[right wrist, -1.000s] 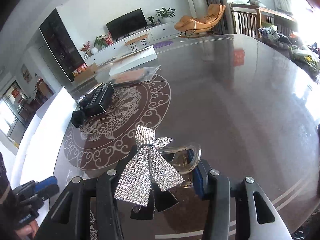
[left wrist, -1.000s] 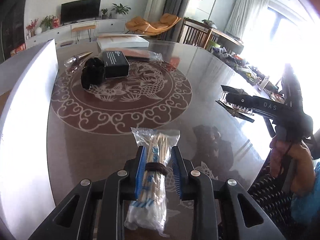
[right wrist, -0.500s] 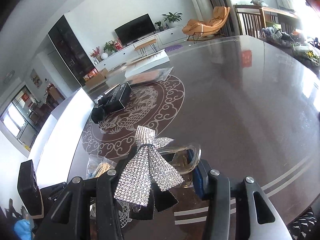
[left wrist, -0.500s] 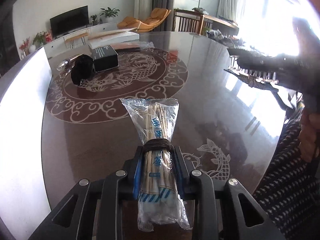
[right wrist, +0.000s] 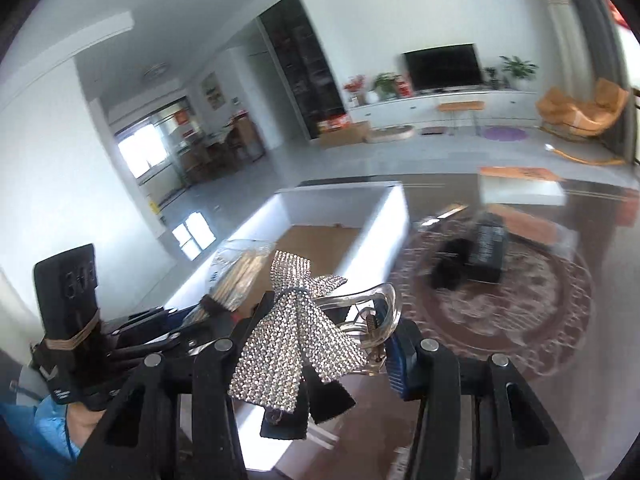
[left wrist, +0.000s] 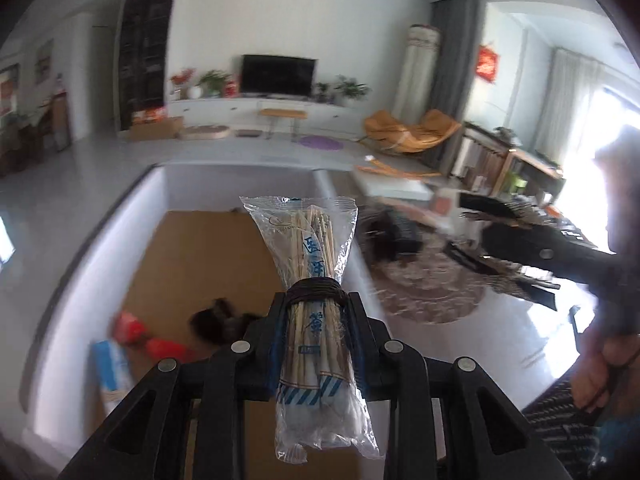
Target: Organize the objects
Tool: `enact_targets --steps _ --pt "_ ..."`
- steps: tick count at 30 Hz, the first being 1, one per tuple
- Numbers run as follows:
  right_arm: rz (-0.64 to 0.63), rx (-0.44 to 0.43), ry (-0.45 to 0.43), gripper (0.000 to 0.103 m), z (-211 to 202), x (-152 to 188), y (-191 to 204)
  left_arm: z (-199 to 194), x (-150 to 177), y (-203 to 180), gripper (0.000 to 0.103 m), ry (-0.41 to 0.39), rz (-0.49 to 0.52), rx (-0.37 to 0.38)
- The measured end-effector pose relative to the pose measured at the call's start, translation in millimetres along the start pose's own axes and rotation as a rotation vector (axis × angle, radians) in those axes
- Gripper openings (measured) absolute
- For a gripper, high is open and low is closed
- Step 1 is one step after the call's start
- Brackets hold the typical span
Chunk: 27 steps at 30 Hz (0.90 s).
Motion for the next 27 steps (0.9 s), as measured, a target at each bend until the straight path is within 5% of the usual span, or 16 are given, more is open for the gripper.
enact_targets --steps 2,4,6,8,9,15,18,20,22,24,27 --pt "-0.049 -0.097 0.091 0.050 38 -1 40 18 14 42 0.034 0.084 -0.066 -0.089" --pt "-0.073 -0.166 0.188 0.073 69 6 65 30 28 74 0.040 0.129 -0.138 -0.132" --pt "-0.068 -0.163 0.186 0.076 79 7 69 30 32 85 0.051 0.122 -0.195 -0.130" --pt "-0.032 -0.168 0.166 0.080 75 10 58 27 29 79 0.078 0.092 -0.213 -0.130" --pt "-0.012 -0.153 0.144 0.085 69 10 47 26 24 72 0.081 0.072 -0.206 -0.129" --pt "0.125 0.229 0.024 0.103 19 31 -101 27 -8 -43 0.084 0.015 -0.013 0.040" --pt "0.266 0.423 0.071 0.103 7 79 -196 26 -11 -136 0.087 0.031 0.127 0.215" --pt "0.373 0.500 0.119 0.103 1 118 -250 24 -1 -190 0.102 0.063 0.214 0.318" --pt "0.461 0.544 0.149 0.103 -8 152 -289 40 18 -245 0.103 0.134 0.296 0.415" --pt "0.524 0.571 0.152 0.103 -17 177 -313 62 37 -279 0.103 0.199 0.345 0.449" --pt "0.563 0.614 0.112 0.103 -37 198 -328 121 57 -297 0.103 0.277 0.344 0.363"
Point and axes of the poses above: each gripper's, at about its wrist camera, not at the fingertips, and z roughly the way its jaws point, y to its left, x to its underside, the point moved 10 cm from there along z, roughly the way its jaws point, and after that the axes turned 13 degrees about y, right-handed, at the moved point
